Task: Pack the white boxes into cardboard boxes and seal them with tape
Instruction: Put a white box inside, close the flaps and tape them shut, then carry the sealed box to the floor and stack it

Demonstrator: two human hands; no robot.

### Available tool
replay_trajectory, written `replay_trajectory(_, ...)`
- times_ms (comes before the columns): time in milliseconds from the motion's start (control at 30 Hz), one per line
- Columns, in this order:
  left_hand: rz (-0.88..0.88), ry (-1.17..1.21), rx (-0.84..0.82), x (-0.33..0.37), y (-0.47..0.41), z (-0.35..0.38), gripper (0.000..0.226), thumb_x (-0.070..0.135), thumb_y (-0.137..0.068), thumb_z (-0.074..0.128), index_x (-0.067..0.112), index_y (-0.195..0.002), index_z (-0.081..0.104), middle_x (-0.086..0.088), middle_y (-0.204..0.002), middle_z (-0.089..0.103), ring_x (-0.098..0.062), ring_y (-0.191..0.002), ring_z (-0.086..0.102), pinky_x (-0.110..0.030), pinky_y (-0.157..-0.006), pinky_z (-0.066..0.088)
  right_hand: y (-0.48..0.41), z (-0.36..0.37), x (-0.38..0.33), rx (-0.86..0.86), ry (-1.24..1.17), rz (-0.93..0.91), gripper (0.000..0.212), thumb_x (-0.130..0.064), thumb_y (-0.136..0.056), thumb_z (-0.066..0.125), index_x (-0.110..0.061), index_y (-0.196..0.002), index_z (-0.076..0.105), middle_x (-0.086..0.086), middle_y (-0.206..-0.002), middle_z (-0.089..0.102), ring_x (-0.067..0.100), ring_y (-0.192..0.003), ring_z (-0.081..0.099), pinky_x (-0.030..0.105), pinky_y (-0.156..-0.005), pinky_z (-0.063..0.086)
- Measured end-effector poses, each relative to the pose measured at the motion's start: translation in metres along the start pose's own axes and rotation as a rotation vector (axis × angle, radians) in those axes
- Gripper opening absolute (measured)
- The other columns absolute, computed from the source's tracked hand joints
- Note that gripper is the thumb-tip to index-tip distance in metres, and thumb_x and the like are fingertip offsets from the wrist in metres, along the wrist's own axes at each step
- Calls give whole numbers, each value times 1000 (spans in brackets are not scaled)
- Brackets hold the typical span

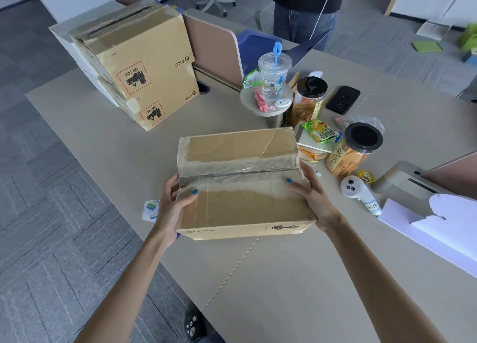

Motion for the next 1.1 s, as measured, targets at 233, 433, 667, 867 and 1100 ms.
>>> replay_trajectory(233,160,30,-63,60,9,-8,65,20,-70,79,39,-126,52,12,-117,66,-4,-108,63,-33,-96,46,15,19,-46,39,-68,-114,66,-6,-92,62,-36,-144,36,-15,-129,54,9,-110,60,21,-74,55)
replay_trajectory(433,275,48,-65,109,25,-44,67,17,-71,80,38,-128,54,11,-119,66,-10,-114,63,-37,-98,48,34,63,-83,-10,-33,-234,80,-33,-68,78,-31,-138,40,-4,-137,51,25,-122,55,48,-99,50)
replay_trajectory(667,363,78,38,143,46,-124,63,5,-81,74,33,-133,51,11,-119,64,-20,-120,59,-51,-109,41,38,149,-100,-115,-43,-323,49,-3,-92,60,-22,-135,47,-12,-123,61,10,-110,61,21,-82,53)
replay_trajectory(867,400,126,153,153,53,-225,62,5,-83,72,28,-136,51,8,-124,63,-16,-116,61,-50,-104,46,20,257,-101,-222,19,-312,47,-5,-92,61,-19,-134,46,-3,-138,53,10,-112,59,21,-81,52)
replay_trajectory(1100,457,144,267,165,42,-372,56,1,-86,66,23,-136,51,20,-109,67,-8,-105,64,-30,-81,53,-13,421,-77,-398,30,-340,51,-2,-91,60,-23,-135,46,-2,-137,52,21,-128,51,40,-105,46)
Point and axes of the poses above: each hand's wrist, its own y-axis away from the middle knuckle, its own z-axis out of the palm, x = y × z, the point moved 3 cm from there along -y, towards the middle knuckle
